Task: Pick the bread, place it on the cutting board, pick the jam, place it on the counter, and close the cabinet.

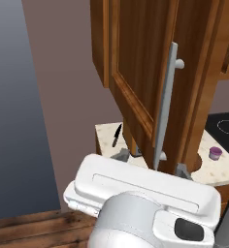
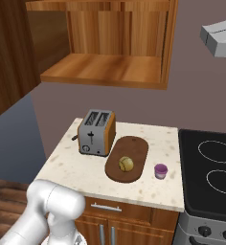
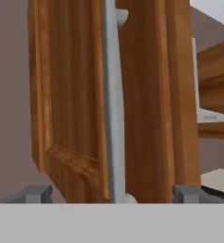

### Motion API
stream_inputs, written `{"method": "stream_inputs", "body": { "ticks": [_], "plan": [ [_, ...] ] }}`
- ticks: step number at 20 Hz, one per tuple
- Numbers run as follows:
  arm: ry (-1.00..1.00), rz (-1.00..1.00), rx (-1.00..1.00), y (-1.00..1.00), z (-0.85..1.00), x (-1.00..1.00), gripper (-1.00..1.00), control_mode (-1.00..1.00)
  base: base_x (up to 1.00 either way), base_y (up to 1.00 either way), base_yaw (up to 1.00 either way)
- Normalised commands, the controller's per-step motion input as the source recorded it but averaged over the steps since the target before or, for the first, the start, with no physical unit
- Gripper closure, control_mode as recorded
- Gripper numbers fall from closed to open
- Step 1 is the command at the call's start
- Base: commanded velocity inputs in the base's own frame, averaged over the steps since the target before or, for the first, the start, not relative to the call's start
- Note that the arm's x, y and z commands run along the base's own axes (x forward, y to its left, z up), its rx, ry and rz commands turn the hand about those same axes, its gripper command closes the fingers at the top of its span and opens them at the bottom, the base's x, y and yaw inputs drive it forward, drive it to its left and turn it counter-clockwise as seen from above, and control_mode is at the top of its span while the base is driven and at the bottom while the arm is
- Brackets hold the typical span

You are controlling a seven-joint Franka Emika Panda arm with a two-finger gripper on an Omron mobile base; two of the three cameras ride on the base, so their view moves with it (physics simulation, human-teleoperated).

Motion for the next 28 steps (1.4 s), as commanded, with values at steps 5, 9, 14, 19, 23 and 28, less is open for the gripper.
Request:
{"method": "stream_inputs", "body": {
  "ticks": [5, 9, 14, 19, 23, 28],
  "plan": [
    [-0.05, -0.22, 0.0, 0.07, 0.0, 0.23, -1.0, -1.0, 0.0, 0.0, 0.0],
    [-0.06, -0.21, 0.0, 0.01, 0.0, 0.12, -1.0, -1.0, 0.0, 0.0, 0.0],
    [-0.03, -0.22, 0.0, 0.0, 0.0, 0.22, -1.0, -1.0, 0.0, 0.0, 0.0],
    [0.0, -0.14, 0.0, -0.14, 0.0, 0.23, -1.0, -1.0, 0.0, 0.0, 0.0],
    [0.0, -0.02, 0.0, -0.42, 0.0, 0.03, -1.0, -1.0, 0.0, 0.0, 0.0],
    [0.0, 0.0, 0.0, -0.5, 0.0, 0.01, -1.0, -1.0, 0.0, 0.0, 0.0]
  ]
}}
